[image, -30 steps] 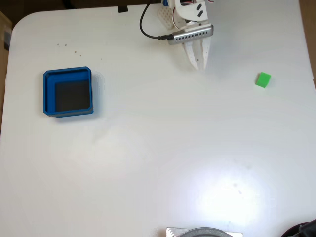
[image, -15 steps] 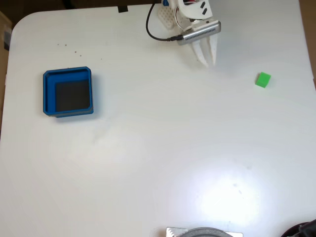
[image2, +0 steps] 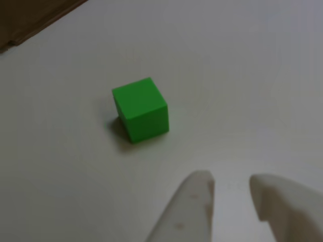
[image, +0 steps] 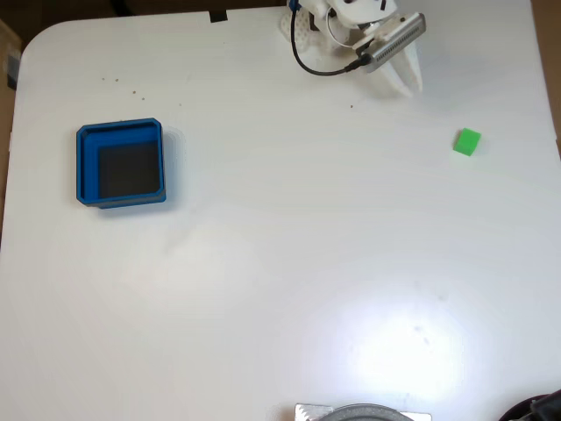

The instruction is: Pick up green cube and drop it in the blue box

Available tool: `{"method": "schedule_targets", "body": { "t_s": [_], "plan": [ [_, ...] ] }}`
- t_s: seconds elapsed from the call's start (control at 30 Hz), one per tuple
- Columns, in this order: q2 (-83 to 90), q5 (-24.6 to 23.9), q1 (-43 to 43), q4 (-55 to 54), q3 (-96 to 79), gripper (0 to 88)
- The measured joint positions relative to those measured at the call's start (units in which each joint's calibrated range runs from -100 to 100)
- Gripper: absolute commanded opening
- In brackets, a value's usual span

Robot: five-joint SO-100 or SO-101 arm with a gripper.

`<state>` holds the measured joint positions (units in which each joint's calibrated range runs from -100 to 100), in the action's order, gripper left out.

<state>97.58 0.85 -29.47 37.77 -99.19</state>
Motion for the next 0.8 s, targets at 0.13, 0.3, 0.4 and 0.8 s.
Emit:
{"method": "schedule_targets", "body": {
  "t_s": [0.13, 0.3, 0.4, 0.8],
  "plan": [
    [0.0, 0.0, -2.77, 0.0, 0.0, 2.4],
    [0.0, 0.0, -5.05, 0.0, 0.0, 2.4],
    [0.0, 0.0, -5.19, 0.0, 0.0, 2.5],
    [-0.67, 0.0, -5.19, 0.0, 0.0, 2.5]
  ]
}}
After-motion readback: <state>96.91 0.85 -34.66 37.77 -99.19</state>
